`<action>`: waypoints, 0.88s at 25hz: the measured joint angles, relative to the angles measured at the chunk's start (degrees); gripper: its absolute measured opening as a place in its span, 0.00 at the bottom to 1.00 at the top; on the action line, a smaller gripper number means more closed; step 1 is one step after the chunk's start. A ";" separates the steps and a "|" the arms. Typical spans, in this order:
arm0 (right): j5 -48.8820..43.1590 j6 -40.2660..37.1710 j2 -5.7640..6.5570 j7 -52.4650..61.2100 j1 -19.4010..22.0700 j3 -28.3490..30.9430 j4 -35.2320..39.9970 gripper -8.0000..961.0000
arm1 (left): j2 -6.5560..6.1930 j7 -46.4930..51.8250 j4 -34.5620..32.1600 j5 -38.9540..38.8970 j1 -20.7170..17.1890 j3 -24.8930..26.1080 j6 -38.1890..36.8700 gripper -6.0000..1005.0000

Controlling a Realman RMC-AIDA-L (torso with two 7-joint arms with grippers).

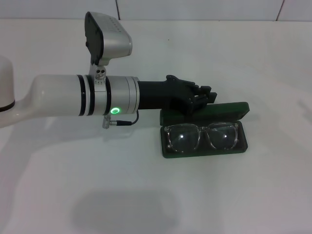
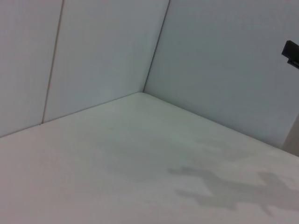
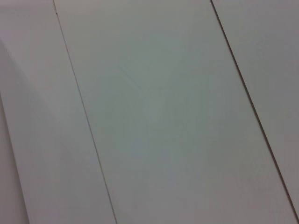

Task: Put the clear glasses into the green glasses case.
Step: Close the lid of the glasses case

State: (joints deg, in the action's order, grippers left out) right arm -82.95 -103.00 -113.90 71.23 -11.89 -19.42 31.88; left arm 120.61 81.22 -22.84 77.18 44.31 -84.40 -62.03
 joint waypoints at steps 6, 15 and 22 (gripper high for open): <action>0.00 0.00 0.00 -0.24 -0.05 0.01 -0.53 0.66 | 0.02 0.05 0.14 0.00 -0.10 -1.10 0.03 0.21; 0.00 -0.08 0.00 -0.29 -0.15 0.01 -0.74 0.66 | 0.06 0.03 0.16 -0.23 -0.70 -2.49 -0.31 0.21; 0.03 -0.03 0.00 -0.30 -0.29 -0.61 -0.91 0.66 | 0.06 0.37 0.12 -1.17 -0.73 -5.85 -0.52 0.21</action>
State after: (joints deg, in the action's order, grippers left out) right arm -82.92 -103.03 -113.90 70.93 -12.18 -20.04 30.97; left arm 120.67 81.59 -22.72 76.01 43.57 -90.25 -62.55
